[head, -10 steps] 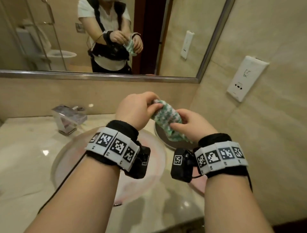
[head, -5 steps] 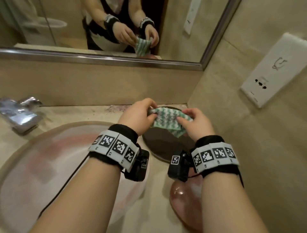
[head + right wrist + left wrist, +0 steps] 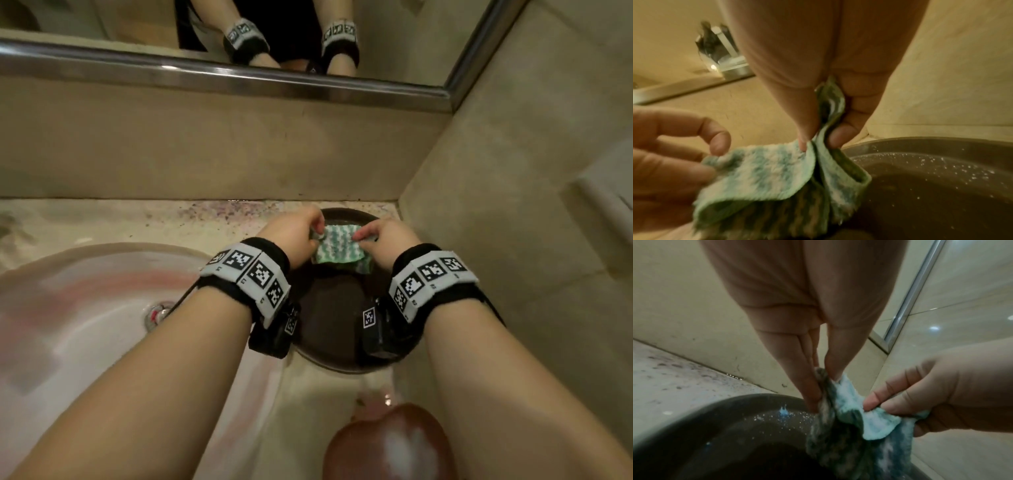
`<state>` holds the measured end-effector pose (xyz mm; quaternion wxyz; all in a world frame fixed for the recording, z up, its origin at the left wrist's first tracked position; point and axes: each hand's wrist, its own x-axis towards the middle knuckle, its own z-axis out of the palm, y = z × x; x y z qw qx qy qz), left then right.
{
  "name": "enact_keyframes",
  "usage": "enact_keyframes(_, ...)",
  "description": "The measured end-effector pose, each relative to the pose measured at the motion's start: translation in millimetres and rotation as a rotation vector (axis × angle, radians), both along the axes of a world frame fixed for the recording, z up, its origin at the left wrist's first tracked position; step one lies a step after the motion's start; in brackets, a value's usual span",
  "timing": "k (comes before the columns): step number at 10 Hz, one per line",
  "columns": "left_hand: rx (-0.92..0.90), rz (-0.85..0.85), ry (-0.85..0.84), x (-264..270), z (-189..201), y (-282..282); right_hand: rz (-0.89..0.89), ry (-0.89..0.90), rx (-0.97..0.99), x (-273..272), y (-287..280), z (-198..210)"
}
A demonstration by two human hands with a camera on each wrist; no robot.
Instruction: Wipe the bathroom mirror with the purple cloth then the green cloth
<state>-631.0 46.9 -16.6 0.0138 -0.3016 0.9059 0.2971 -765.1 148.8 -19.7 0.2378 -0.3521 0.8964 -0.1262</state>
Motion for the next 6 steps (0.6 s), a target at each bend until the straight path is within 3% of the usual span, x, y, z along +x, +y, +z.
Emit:
enact_keyframes(2,-0.016,0.01,-0.088,-27,-13,-10,0.052,0.081,0.136,-19,-20,-36)
enact_keyframes(3,-0.136,-0.024,-0.203,-35,-21,-13,0.077,0.147,0.228,-22,-18,-49)
enact_keyframes(4,-0.226,-0.091,-0.333,-40,-24,-14,0.172,0.261,0.257,-21,-14,-45)
enact_keyframes(6,-0.245,-0.108,-0.417,-41,-23,-9,0.163,0.232,0.262,-15,-19,-34)
